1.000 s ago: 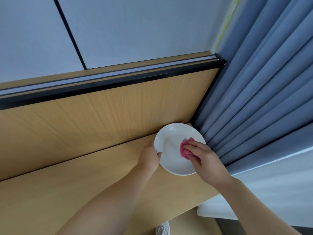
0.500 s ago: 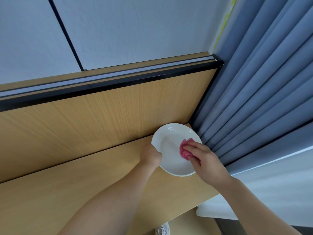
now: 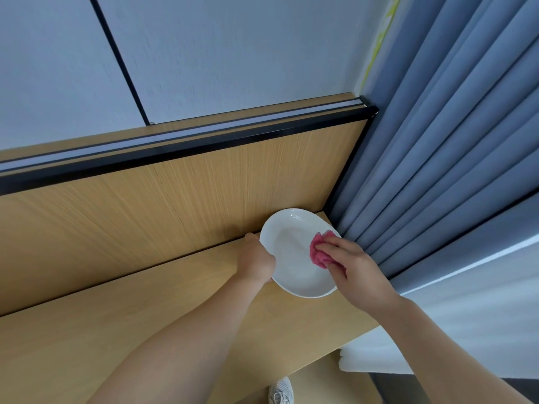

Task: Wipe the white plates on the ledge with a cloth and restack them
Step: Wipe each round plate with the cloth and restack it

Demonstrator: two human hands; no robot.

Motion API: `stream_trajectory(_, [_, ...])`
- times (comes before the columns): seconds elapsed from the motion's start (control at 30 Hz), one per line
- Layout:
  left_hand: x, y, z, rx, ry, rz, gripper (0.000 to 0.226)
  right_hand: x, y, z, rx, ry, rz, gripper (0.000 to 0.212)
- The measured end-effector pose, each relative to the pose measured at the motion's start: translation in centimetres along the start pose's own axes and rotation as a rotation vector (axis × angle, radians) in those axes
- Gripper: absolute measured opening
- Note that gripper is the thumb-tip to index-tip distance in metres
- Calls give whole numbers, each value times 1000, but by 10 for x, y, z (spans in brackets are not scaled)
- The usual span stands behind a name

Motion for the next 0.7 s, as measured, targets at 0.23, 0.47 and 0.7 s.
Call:
stream_trajectory(0.23, [-1, 9, -25, 31, 49, 4, 24, -16, -5, 0, 15, -5, -22, 26])
stream_trajectory(0.47, [-43, 14, -92, 82, 109, -50, 27, -64, -12, 27, -7, -86, -92, 23])
stream_trajectory(0.7, [-113, 31, -179, 166, 123, -78, 26, -130, -2, 84, -70, -104, -154, 22])
Point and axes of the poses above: each hand's wrist, its own y-axis away from the middle knuckle, its own z-axis out of the palm, x = y × z, the point moved 5 cm from there along -y, towards the middle knuckle, and after that the axes turned 14 degrees about x, right-handed, at the moved point
